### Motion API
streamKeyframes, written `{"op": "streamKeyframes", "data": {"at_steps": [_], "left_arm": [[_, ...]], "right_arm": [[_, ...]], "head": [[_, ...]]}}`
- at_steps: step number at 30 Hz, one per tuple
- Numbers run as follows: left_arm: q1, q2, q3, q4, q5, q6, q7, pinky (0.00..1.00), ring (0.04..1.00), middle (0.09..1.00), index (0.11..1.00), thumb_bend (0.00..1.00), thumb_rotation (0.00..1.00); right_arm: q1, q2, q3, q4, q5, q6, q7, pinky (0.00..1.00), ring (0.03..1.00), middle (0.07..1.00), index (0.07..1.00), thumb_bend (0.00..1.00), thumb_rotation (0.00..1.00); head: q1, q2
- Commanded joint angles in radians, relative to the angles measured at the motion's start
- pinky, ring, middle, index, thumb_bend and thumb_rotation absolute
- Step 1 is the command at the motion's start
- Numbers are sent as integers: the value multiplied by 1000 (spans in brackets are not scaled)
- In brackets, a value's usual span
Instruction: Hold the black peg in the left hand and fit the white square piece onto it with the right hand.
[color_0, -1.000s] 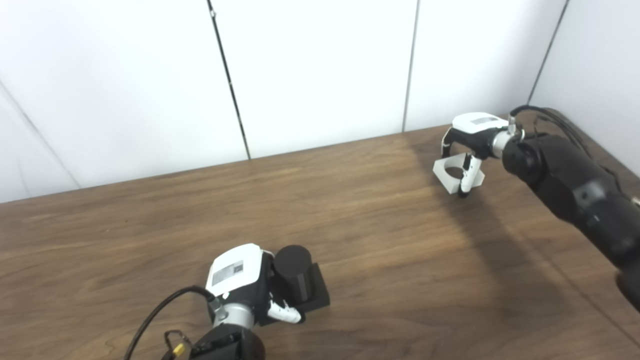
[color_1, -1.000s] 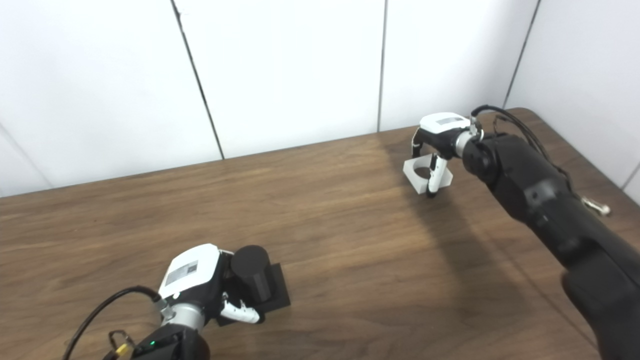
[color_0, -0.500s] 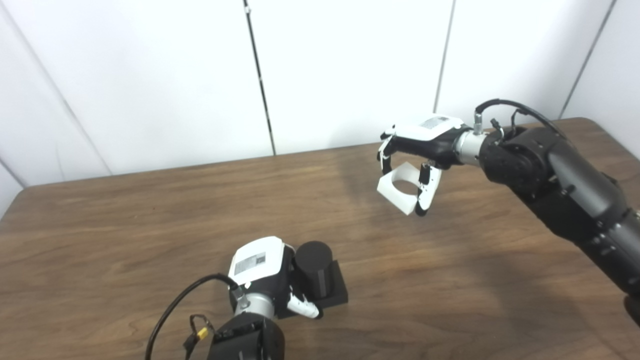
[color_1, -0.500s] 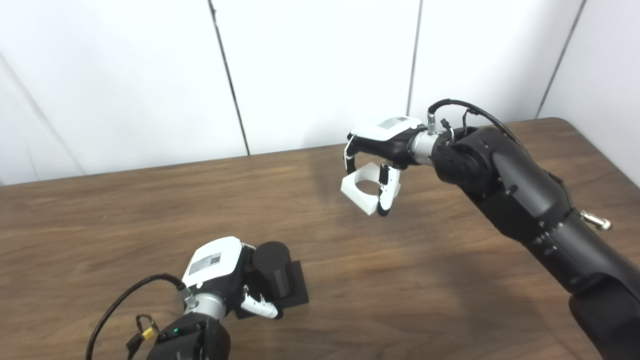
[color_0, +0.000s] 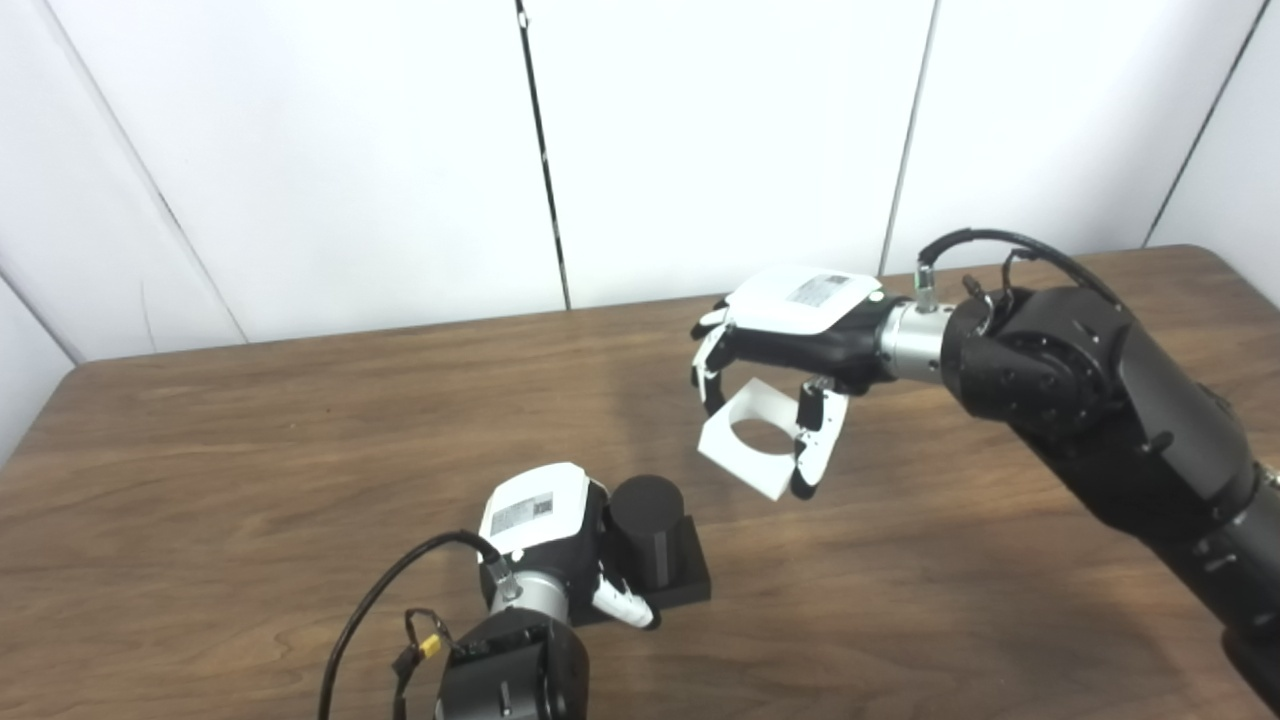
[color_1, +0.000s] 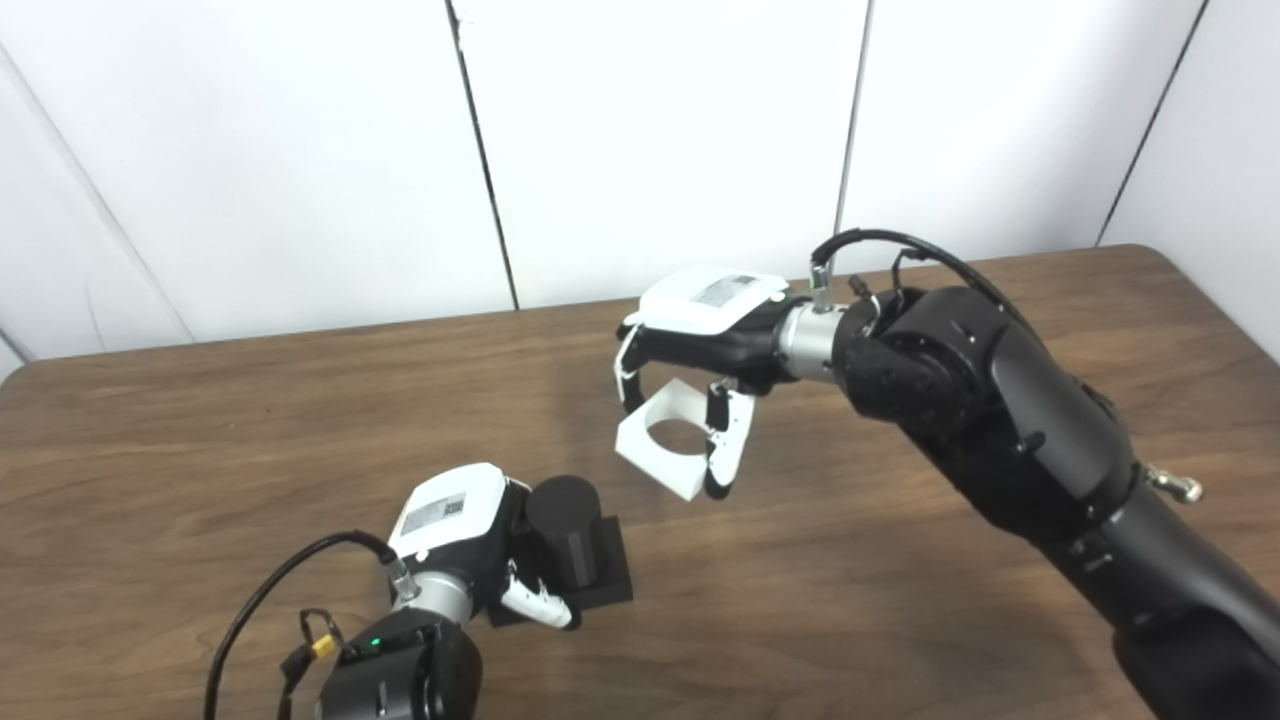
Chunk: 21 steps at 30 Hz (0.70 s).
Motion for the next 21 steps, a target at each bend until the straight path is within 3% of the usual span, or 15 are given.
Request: {"op": "streamKeyframes", "data": {"at_steps": [1, 12, 21], "left_arm": [[41, -96, -1, 87, 23, 9, -33, 788, 862, 798, 484, 523, 50], [37, -107, -19, 94, 44, 9, -36, 765, 850, 781, 483, 523, 52], [45, -139, -9, 102, 52, 9, -25, 774, 855, 781, 484, 523, 52]], "right_arm": [[-43, 7, -21, -43, 13, 9, 1, 960, 918, 780, 481, 526, 139], [-18, 61, 8, -98, 34, -4, 19, 979, 933, 785, 483, 525, 136], [5, 105, 26, -61, 29, -69, -11, 971, 923, 778, 482, 525, 136]], "head": [[0, 2], [18, 12], [32, 20]]}}
